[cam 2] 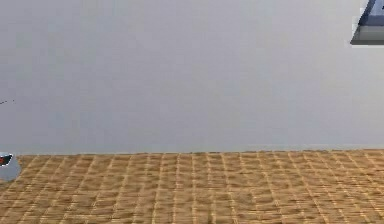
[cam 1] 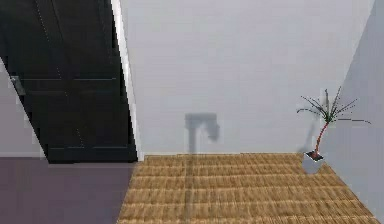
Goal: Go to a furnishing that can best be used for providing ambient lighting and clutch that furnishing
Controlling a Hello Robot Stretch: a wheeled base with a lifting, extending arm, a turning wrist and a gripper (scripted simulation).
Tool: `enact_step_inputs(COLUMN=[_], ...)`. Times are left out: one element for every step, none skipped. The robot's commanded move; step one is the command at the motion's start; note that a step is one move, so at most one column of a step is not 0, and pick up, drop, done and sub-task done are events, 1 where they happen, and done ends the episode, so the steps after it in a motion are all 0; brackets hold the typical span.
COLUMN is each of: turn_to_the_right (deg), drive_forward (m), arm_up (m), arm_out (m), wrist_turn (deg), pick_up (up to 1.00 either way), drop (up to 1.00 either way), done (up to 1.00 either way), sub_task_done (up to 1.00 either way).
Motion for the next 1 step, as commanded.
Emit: enact_step_inputs(turn_to_the_right=[-42.0], drive_forward=[0.00], arm_up=[0.00], arm_out=[0.00], wrist_turn=[0.0], pick_up=[0.00], drop=[0.00], done=[0.00], sub_task_done=[0.00])
